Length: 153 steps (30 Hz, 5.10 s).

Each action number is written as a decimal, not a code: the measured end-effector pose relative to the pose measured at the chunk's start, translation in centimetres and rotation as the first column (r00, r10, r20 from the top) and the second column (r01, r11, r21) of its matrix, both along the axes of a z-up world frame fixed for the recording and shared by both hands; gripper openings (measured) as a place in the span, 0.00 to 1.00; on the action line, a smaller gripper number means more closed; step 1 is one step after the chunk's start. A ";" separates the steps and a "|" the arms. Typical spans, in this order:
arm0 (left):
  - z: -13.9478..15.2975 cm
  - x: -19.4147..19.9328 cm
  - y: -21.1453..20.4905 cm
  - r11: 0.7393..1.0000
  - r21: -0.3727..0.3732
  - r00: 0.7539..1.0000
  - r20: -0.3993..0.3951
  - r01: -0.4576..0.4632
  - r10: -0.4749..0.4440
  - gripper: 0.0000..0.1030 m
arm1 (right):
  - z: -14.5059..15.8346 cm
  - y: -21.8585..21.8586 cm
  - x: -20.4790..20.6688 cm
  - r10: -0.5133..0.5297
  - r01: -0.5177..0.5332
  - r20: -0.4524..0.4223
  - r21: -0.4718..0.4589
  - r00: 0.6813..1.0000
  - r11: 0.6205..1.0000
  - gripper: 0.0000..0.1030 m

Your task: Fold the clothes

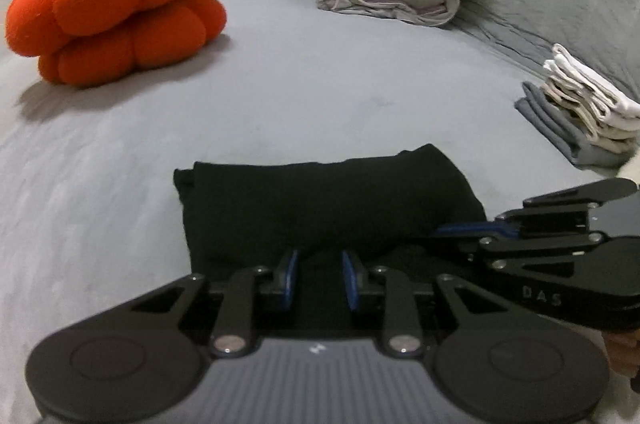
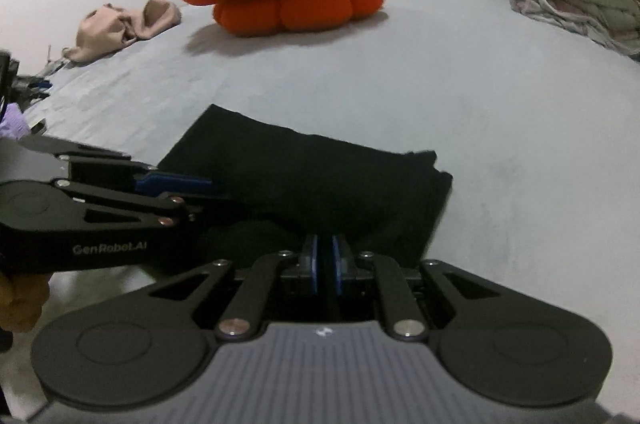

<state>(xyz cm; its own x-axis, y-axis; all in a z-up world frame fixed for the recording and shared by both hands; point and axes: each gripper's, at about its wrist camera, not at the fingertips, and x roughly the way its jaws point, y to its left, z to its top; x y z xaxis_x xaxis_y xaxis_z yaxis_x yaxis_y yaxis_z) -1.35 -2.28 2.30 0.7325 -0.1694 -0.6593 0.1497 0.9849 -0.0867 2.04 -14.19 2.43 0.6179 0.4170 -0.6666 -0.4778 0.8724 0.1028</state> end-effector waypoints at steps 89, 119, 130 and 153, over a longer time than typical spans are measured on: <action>0.2 -1.6 0.6 0.999 -0.039 1.000 0.002 -0.012 0.012 0.29 | 0.0 -2.1 0.3 -0.077 0.077 -0.005 0.047 0.997 0.996 0.20; 0.3 1.3 1.6 0.999 0.001 0.998 0.029 -0.055 0.055 0.31 | -0.1 -1.5 1.2 -0.121 0.119 0.043 0.044 0.992 0.992 0.20; 0.9 1.2 2.0 0.998 -0.017 0.997 0.033 -0.067 0.068 0.31 | -0.4 -0.6 2.0 -0.121 0.116 0.064 0.068 0.991 0.991 0.27; 0.2 3.1 2.3 0.993 -0.042 0.993 0.017 -0.113 0.114 0.31 | 2.3 -0.4 -0.6 -0.091 0.079 0.067 0.164 0.994 0.983 0.32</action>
